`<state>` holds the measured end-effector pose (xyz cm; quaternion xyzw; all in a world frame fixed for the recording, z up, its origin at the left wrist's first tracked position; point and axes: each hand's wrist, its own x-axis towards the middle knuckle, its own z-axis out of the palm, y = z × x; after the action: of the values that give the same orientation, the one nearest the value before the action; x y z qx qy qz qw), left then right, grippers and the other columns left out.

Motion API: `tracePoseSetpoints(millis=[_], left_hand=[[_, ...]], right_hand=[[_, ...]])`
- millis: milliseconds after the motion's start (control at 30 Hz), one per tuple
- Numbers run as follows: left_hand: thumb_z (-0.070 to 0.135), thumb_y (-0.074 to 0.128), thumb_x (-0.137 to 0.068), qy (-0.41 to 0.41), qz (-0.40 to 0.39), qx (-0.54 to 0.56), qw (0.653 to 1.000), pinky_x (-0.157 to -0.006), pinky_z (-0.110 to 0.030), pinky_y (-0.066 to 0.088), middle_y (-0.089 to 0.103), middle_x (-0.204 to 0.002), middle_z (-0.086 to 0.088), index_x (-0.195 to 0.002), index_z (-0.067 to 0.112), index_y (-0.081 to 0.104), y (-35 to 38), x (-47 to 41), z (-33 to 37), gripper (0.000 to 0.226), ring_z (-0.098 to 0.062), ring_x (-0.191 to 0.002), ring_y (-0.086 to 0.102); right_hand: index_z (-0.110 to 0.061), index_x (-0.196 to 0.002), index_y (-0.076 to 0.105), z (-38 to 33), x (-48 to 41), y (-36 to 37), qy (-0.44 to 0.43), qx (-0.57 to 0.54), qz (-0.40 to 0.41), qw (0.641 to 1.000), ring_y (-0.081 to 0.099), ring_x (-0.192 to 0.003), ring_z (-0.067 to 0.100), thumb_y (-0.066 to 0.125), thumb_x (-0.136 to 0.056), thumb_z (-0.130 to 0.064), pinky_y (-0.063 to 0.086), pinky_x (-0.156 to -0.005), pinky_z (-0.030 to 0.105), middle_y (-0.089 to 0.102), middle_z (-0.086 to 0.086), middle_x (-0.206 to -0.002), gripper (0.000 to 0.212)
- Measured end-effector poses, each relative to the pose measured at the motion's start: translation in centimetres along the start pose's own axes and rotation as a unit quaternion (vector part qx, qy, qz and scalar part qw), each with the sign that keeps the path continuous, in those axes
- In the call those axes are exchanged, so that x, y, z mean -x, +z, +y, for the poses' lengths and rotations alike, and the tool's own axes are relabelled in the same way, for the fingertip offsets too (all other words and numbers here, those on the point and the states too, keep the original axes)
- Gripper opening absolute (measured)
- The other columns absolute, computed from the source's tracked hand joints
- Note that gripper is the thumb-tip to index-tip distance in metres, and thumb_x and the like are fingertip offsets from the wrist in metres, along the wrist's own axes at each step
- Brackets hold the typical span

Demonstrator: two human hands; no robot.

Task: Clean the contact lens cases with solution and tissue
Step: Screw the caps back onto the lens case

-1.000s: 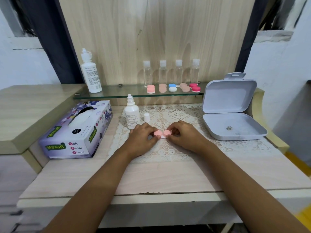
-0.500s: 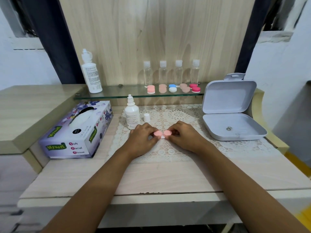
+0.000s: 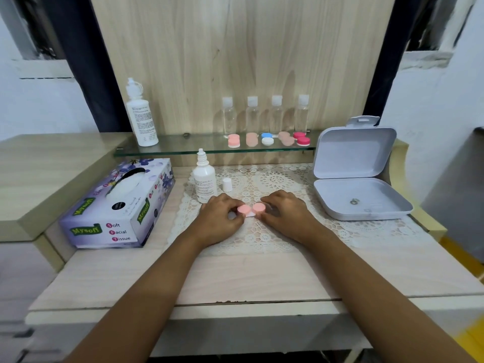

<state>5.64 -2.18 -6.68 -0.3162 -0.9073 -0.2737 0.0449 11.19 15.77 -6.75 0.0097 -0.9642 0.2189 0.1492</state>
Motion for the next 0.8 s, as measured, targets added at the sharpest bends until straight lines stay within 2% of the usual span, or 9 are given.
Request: tracePoseSetpoints(millis=[133, 233, 300, 400, 500, 567, 700, 800], left_hand=[[0.027, 0.058, -0.088, 0.002, 0.007, 0.034, 0.999, -0.085, -0.026, 0.041, 0.059, -0.103, 0.0, -0.11, 0.019, 0.066, -0.7, 0.0, 0.5, 0.025, -0.014, -0.098, 0.053], [0.025, 0.06, -0.087, -0.006, 0.02, 0.052, 0.998, -0.074, -0.017, 0.038, 0.059, -0.101, 0.002, -0.109, 0.017, 0.066, -1.2, 0.1, 0.6, 0.024, -0.01, -0.093, 0.055], [0.028, 0.061, -0.087, -0.015, 0.043, 0.064, 0.997, -0.07, -0.015, 0.038, 0.058, -0.099, 0.003, -0.108, 0.017, 0.065, -1.7, 0.2, 0.7, 0.024, -0.01, -0.091, 0.055], [0.031, 0.061, -0.087, -0.003, 0.099, 0.055, 0.994, -0.07, -0.021, 0.044, 0.058, -0.094, 0.002, -0.105, 0.014, 0.066, -3.3, 0.0, 1.8, 0.026, -0.011, -0.085, 0.055], [0.029, 0.061, -0.088, 0.015, 0.166, 0.039, 0.985, -0.064, -0.024, 0.043, 0.058, -0.087, -0.001, -0.101, 0.009, 0.066, -6.1, -0.9, 3.7, 0.024, -0.014, -0.078, 0.053], [0.029, 0.061, -0.088, 0.009, 0.216, 0.042, 0.975, -0.067, -0.031, 0.045, 0.059, -0.084, -0.005, -0.098, 0.006, 0.066, -8.2, -2.1, 4.5, 0.025, -0.017, -0.075, 0.053], [0.037, 0.057, -0.086, -0.047, 0.277, -0.017, 0.96, -0.065, -0.031, 0.039, 0.062, -0.095, -0.008, -0.1, 0.009, 0.066, -11.1, -6.1, 3.8, 0.033, -0.024, -0.09, 0.056], [0.04, 0.053, -0.084, -0.107, 0.268, -0.067, 0.955, -0.071, -0.038, 0.047, 0.062, -0.1, -0.009, -0.101, 0.009, 0.066, -11.3, -8.4, 2.9, 0.038, -0.03, -0.096, 0.055]], right_hand=[[-0.011, -0.11, 0.062, 0.0, 0.2, 0.1, -0.016, -0.002, -0.003, 1.0, 0.051, -0.107, 0.019, 0.059, -0.086, -0.039, 0.037, -0.099, 0.041, 0.06, 0.003, -0.111, 0.036], [-0.012, -0.086, 0.054, 0.0, 0.2, 0.2, -0.024, 0.019, -0.01, 0.999, 0.044, -0.087, 0.013, 0.054, -0.089, -0.038, 0.039, -0.093, 0.04, 0.052, -0.004, -0.09, 0.026], [-0.011, -0.082, 0.051, 0.0, 0.3, 0.3, -0.027, 0.021, -0.007, 0.999, 0.044, -0.084, 0.014, 0.053, -0.09, -0.037, 0.041, -0.089, 0.04, 0.05, -0.003, -0.086, 0.028], [-0.004, -0.095, 0.06, 0.0, 0.3, 0.4, -0.029, 0.026, -0.01, 0.999, 0.052, -0.101, 0.022, 0.052, -0.09, -0.037, 0.04, -0.092, 0.034, 0.059, 0.006, -0.105, 0.034], [-0.003, -0.097, 0.061, 0.1, 0.4, 0.4, -0.028, 0.03, -0.017, 0.999, 0.052, -0.107, 0.025, 0.052, -0.091, -0.035, 0.039, -0.093, 0.033, 0.059, 0.008, -0.108, 0.034], [-0.002, -0.102, 0.061, 0.1, 0.4, 0.3, -0.026, 0.031, -0.02, 0.999, 0.05, -0.111, 0.024, 0.051, -0.092, -0.035, 0.037, -0.097, 0.032, 0.058, 0.009, -0.114, 0.036], [-0.003, -0.103, 0.061, 0.1, 0.3, 0.4, -0.025, 0.032, -0.016, 0.999, 0.05, -0.111, 0.023, 0.05, -0.092, -0.036, 0.036, -0.098, 0.031, 0.058, 0.008, -0.115, 0.036], [-0.004, -0.101, 0.061, 0.3, 0.3, 0.6, -0.028, 0.032, -0.009, 0.999, 0.051, -0.107, 0.022, 0.05, -0.091, -0.037, 0.038, -0.097, 0.033, 0.059, 0.006, -0.113, 0.036]])
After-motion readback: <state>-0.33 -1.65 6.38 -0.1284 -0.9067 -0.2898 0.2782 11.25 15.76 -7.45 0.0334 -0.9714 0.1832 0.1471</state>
